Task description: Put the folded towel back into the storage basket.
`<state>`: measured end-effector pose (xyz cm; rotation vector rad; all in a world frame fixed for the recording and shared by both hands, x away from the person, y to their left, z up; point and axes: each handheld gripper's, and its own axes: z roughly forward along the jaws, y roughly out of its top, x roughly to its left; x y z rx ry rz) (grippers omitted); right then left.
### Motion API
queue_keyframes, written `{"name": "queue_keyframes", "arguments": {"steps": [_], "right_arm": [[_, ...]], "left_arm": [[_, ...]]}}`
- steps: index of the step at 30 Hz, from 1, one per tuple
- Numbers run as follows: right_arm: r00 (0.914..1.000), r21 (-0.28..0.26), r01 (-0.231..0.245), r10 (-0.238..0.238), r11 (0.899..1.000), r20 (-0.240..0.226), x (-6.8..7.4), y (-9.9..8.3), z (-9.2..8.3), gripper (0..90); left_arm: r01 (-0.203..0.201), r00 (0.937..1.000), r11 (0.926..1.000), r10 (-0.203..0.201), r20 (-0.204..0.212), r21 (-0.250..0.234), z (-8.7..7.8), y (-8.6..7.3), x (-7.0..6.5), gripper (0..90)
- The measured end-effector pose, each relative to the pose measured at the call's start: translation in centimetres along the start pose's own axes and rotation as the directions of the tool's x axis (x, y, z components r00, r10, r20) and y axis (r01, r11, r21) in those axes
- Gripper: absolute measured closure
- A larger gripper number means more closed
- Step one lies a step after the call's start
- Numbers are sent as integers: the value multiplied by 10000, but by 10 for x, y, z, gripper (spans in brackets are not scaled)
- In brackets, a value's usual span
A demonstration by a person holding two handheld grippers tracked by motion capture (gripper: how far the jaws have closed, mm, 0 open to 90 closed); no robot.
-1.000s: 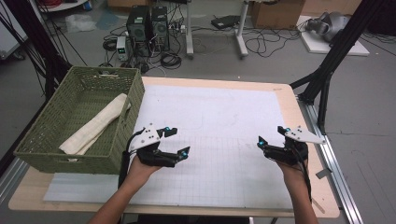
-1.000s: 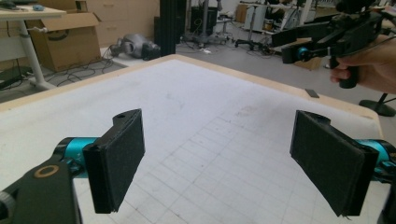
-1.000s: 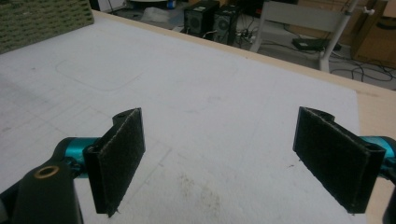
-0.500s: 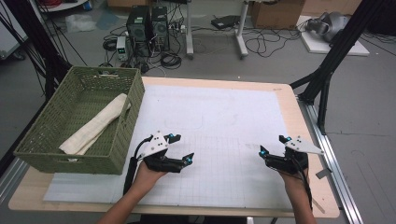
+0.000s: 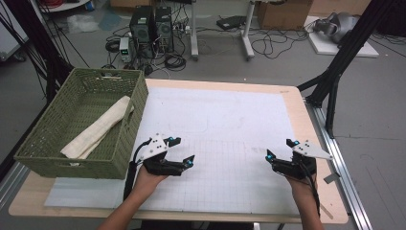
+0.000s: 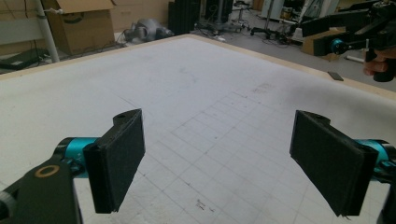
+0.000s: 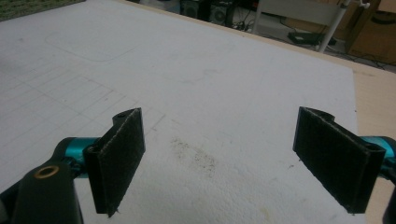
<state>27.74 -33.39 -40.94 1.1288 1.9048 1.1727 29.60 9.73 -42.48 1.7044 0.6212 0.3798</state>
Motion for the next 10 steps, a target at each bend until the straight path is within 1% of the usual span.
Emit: {"name": "queue_keyframes", "arguments": {"steps": [6,10], "right_arm": [[10000,145,79,-79,9999,-32,1,-1,2,152],[9999,134,113,-112,9998,-66,0,-1,4,152]], "left_arm": [[-14,10000,10000,14,-90,21,0,-1,2,184],[23,9999,10000,-23,-118,17,0,-1,2,184]]}}
